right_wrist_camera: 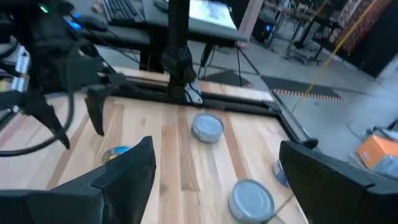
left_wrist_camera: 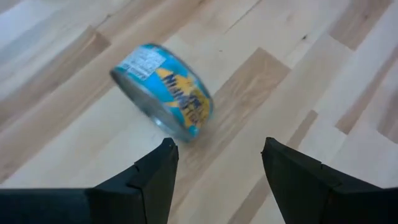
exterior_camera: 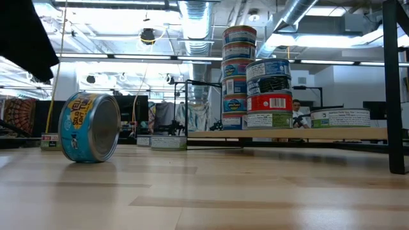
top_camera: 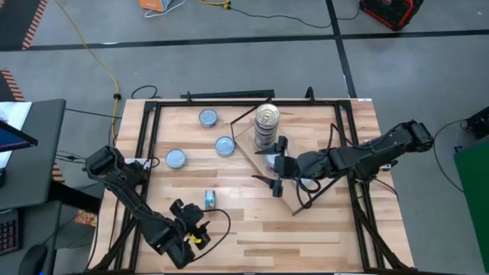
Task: Stack canned seafood by type on shelf
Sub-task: Stack the blue tuna can on top of the blue tuna can on the shelf
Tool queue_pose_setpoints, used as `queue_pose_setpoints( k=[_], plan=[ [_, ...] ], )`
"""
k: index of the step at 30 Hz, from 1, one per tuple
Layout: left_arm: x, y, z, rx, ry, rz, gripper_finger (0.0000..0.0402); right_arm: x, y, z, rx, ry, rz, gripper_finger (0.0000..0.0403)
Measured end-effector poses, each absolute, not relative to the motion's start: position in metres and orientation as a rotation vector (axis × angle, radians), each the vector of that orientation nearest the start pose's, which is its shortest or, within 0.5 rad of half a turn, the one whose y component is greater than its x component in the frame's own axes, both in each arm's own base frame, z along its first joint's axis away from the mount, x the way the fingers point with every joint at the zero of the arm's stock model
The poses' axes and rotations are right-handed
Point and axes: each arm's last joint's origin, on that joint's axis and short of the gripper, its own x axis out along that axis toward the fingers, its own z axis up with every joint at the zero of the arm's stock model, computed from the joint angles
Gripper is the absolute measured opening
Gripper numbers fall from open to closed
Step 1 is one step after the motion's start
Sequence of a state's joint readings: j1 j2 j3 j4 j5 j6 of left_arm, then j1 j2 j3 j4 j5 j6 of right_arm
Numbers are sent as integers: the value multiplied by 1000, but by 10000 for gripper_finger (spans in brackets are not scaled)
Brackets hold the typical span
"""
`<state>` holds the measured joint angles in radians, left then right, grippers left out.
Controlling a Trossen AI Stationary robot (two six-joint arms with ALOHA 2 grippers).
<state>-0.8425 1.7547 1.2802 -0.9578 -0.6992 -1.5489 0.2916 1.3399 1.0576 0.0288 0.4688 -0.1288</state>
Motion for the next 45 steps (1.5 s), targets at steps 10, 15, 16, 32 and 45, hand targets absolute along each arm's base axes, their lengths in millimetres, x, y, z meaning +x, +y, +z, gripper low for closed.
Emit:
queue_pose_setpoints(
  k=[10,15,16,32,45],
  plan=[
    [226,-221,196,-476,700,700,260,295,75,333,-261,185,-137,365],
    [224,-219,193,-492,702,722,300,296,71,335,-280,166,-150,365],
    [225,-219,193,-489,688,723,305,297,70,336,-286,159,-155,365],
    [234,-192,178,-490,553,840,309,300,62,339,-278,123,-126,365],
    [244,-187,179,-456,522,824,309,300,60,338,-270,138,-120,365]
  ],
)
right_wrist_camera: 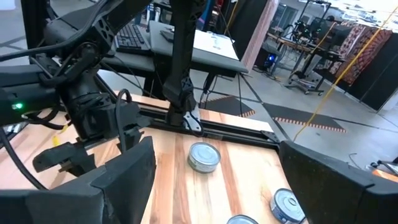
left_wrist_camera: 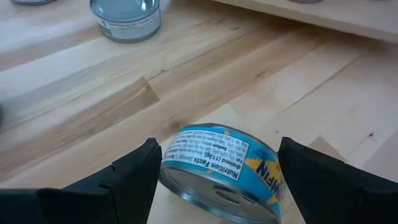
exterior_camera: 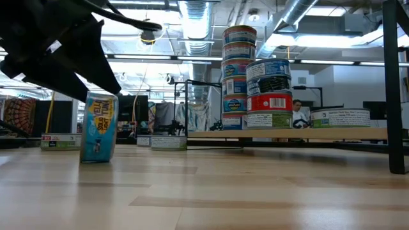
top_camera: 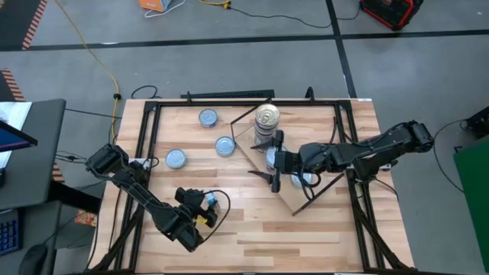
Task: Stack canned seafood by type on shelf
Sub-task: Stack the blue tuna can on top of the blue tuna can on the shelf
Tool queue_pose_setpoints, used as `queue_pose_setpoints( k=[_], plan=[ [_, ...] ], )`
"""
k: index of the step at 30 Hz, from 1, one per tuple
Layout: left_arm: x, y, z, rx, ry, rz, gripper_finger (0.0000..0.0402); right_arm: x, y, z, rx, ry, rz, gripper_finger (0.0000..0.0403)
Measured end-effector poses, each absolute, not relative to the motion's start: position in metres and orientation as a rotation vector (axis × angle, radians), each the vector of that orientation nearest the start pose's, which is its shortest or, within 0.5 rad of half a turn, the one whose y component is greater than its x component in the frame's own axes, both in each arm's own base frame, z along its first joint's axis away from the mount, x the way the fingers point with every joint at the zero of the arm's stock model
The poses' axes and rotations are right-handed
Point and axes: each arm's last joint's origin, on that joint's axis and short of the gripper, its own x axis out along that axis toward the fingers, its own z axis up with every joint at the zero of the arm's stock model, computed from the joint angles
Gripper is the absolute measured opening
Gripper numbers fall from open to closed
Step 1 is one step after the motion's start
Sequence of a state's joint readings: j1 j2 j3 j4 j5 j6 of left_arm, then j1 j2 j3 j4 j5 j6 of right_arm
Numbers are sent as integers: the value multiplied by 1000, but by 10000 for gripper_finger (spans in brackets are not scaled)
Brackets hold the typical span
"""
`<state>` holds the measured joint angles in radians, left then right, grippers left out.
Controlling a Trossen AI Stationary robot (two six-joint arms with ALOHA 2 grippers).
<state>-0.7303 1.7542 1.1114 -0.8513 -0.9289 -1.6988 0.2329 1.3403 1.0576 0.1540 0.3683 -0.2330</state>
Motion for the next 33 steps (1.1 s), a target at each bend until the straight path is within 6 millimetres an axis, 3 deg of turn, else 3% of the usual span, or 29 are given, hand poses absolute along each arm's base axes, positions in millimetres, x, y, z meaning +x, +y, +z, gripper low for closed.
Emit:
queue_pose_setpoints(
  k=[5,8,18,20,28,33],
  plan=[
    [244,-185,178,-430,598,819,309,300,60,337,-264,142,-120,365],
    [241,-184,182,-324,661,795,309,300,60,337,-253,143,-120,365],
    [232,-175,244,54,988,372,309,299,61,333,-212,178,-118,365],
    [232,-168,250,199,1042,242,309,299,61,331,-189,199,-117,365],
    [240,-154,254,1080,1106,-256,309,293,69,318,-117,321,-98,365],
    [251,-133,253,1164,1160,-339,309,288,81,314,-75,366,-66,365]
  ],
)
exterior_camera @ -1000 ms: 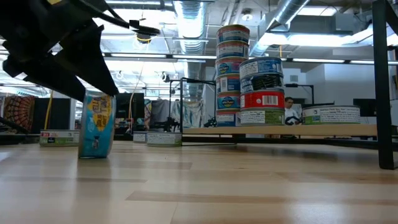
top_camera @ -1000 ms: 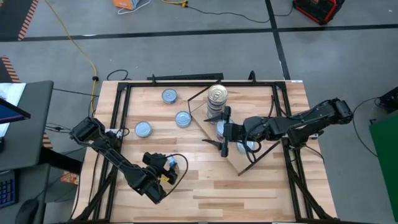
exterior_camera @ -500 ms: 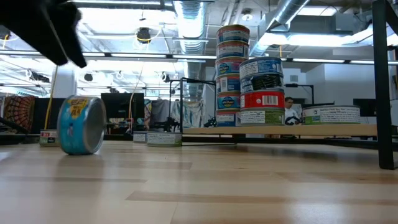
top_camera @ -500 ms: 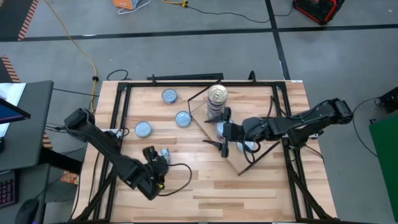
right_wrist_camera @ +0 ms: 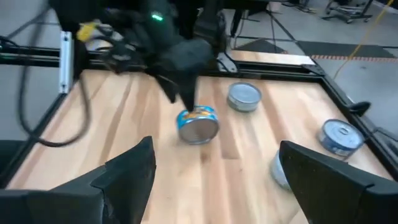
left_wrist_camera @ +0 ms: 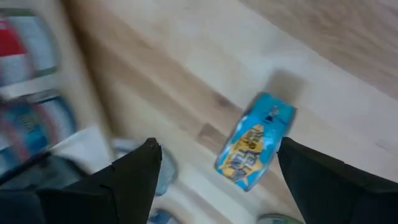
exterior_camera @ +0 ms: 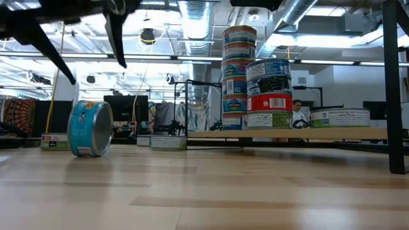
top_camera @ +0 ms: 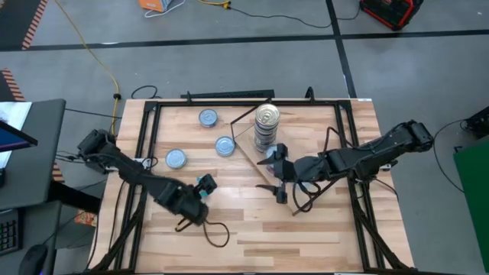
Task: Stack canned seafood by type on shelf
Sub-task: Stack the blue tuna can on top of the blue tuna can on the shelf
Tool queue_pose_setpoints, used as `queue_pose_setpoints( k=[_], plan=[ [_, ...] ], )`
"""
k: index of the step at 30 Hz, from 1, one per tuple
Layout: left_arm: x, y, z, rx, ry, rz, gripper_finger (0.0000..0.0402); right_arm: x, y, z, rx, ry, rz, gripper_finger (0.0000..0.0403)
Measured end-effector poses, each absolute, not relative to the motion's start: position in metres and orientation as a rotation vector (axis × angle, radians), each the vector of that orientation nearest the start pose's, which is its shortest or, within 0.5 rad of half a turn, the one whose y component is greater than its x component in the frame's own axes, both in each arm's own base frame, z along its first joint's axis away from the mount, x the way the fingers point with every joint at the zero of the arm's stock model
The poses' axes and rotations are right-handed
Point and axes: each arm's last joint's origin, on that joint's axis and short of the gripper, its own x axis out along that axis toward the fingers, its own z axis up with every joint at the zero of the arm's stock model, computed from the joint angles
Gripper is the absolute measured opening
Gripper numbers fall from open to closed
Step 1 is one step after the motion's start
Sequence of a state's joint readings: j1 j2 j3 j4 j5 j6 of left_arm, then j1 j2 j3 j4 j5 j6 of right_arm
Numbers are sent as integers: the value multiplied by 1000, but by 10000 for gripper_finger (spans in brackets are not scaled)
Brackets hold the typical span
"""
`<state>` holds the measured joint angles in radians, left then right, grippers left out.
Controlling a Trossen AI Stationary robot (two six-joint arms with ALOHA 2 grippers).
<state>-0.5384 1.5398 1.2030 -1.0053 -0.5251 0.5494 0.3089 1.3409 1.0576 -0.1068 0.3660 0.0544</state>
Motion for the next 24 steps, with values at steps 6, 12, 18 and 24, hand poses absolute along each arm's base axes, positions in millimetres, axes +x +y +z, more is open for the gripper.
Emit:
queue_pose_setpoints(
  k=[6,12,18,24],
  plan=[
    [259,-107,249,1114,1246,-528,309,285,92,314,-28,359,-39,365],
    [259,-94,238,1192,1270,-679,309,282,104,311,-28,365,-80,365],
    [256,-90,213,1345,1229,-785,307,279,110,312,-22,358,-88,365],
    [251,-87,202,1391,1264,-781,257,278,111,312,-23,357,-85,365]
  ],
)
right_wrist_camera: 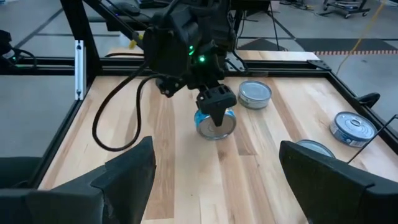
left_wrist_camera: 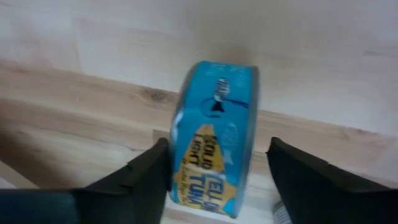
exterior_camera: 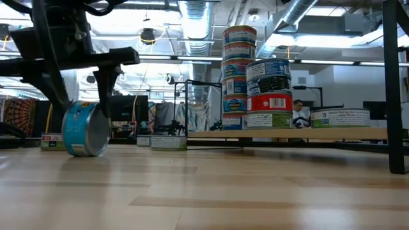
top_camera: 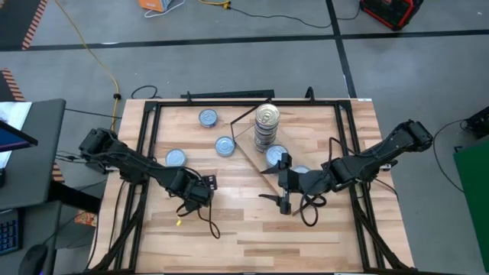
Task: Stack canned seafood by type on shelf
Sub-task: Stack the blue tuna can on top of the blue tuna can on the shelf
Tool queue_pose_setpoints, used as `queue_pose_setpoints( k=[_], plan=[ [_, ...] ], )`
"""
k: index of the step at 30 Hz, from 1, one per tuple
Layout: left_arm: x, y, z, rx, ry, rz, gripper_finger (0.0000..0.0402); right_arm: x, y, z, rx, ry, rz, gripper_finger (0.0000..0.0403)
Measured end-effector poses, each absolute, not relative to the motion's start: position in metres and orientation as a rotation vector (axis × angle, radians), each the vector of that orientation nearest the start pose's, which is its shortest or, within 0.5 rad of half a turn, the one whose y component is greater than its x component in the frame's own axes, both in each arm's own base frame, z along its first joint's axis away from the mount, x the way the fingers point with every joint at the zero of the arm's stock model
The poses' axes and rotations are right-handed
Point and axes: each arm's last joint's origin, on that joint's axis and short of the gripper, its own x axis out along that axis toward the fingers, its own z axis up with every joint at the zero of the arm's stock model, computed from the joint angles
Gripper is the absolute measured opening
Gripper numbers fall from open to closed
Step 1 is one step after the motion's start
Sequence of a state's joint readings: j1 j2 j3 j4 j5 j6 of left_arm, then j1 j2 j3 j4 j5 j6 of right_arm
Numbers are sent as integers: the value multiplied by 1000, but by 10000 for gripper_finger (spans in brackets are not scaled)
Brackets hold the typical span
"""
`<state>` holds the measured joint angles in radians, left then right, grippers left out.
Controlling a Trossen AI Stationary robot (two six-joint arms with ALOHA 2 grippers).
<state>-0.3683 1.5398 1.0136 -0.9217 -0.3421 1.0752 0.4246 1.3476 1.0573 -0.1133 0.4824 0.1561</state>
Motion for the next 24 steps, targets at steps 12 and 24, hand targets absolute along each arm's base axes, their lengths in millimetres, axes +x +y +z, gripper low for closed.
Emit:
queue_pose_setpoints(
  k=[12,24],
  plan=[
    [247,-95,201,1191,1307,-594,131,278,111,310,-36,376,-86,365],
    [267,-114,236,412,1080,-166,136,272,107,306,-104,424,-126,365]
  ],
)
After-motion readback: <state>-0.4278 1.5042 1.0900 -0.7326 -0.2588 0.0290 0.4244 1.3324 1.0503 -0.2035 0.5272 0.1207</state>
